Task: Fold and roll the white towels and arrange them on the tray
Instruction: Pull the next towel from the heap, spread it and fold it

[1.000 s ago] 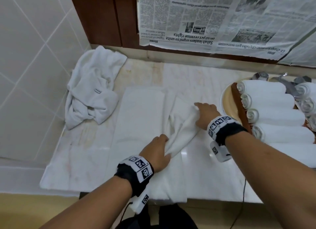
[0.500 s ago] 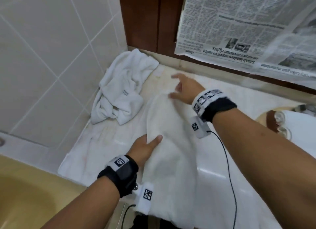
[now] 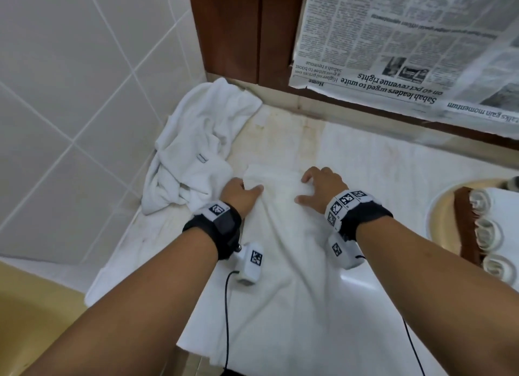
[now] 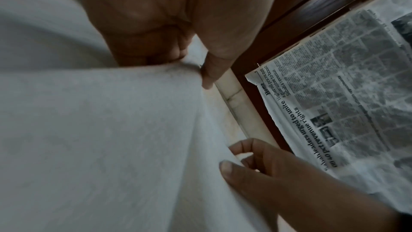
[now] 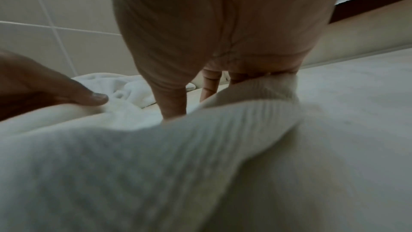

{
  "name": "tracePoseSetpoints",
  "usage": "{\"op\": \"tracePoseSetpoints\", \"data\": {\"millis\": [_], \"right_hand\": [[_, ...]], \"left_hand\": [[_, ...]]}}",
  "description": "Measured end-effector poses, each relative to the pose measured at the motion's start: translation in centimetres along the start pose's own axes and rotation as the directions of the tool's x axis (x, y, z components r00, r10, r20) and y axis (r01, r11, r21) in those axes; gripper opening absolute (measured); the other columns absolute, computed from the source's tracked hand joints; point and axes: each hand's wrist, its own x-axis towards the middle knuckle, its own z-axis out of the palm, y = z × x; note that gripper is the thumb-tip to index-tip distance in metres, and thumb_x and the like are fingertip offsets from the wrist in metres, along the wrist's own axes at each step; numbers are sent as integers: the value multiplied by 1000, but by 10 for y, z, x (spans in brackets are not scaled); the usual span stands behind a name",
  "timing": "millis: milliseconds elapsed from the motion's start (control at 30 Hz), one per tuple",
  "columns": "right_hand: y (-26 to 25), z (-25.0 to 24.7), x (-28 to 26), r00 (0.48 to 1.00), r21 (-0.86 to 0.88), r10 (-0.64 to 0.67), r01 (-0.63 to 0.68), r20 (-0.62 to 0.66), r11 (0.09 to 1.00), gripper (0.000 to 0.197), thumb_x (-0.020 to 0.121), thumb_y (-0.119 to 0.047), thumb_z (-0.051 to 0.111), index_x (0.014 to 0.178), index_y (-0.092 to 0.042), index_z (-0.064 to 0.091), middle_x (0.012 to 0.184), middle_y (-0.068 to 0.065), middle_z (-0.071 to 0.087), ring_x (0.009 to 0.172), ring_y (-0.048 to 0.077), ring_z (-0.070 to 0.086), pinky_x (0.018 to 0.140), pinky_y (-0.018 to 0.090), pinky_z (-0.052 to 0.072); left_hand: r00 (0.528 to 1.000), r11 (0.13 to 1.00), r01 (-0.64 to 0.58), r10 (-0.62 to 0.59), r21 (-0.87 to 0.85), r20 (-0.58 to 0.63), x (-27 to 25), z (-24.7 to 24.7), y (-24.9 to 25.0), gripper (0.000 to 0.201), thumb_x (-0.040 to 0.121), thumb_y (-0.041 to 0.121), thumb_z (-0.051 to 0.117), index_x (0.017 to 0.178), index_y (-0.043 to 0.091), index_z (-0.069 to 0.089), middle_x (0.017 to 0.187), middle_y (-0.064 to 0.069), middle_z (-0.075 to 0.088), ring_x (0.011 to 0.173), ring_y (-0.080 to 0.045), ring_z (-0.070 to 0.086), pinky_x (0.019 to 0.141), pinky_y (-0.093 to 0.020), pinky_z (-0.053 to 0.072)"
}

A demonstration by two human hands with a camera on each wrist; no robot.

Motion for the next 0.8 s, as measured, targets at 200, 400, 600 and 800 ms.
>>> {"op": "tracePoseSetpoints", "data": {"millis": [200, 400, 600, 800], "right_hand": [[8, -8, 6, 995, -14, -43, 45, 85, 999, 29, 90, -47, 64, 100, -23, 52, 107, 1, 60, 89, 20, 55, 82, 35, 46], [12, -12, 8, 999, 83, -11, 7, 47, 997, 36, 103, -35, 46, 127, -9, 47, 109, 10, 62, 99, 28, 58, 79, 33, 41], [5, -13, 8, 998, 22, 41, -42, 39, 999, 33, 102, -34, 48, 127, -13, 48, 111, 8, 63, 99, 27, 58, 79, 34, 43], [-9, -17, -26, 966, -193, -93, 46, -242, 980, 40, 90, -28, 64, 127, -20, 50, 125, 6, 46, 111, 27, 47, 92, 38, 40]], "left_hand": [[974, 947, -212, 226, 241, -32, 40, 2, 0, 25, 100, 33, 51, 89, 11, 46, 78, -1, 51, 78, -24, 49, 59, -29, 25], [975, 926, -192, 217, 324, -43, 73, -2, 3, 31, 100, 36, 50, 109, 8, 59, 99, -7, 63, 97, -28, 58, 74, -27, 34], [985, 923, -131, 161, 362, -54, 93, 1, 3, 40, 91, 43, 61, 69, 18, 38, 66, 1, 43, 65, -23, 44, 55, -33, 30], [977, 915, -165, 202, 368, -65, 91, 3, 4, 33, 91, 39, 61, 76, 16, 43, 69, 0, 45, 61, -20, 41, 52, -28, 30]]}}
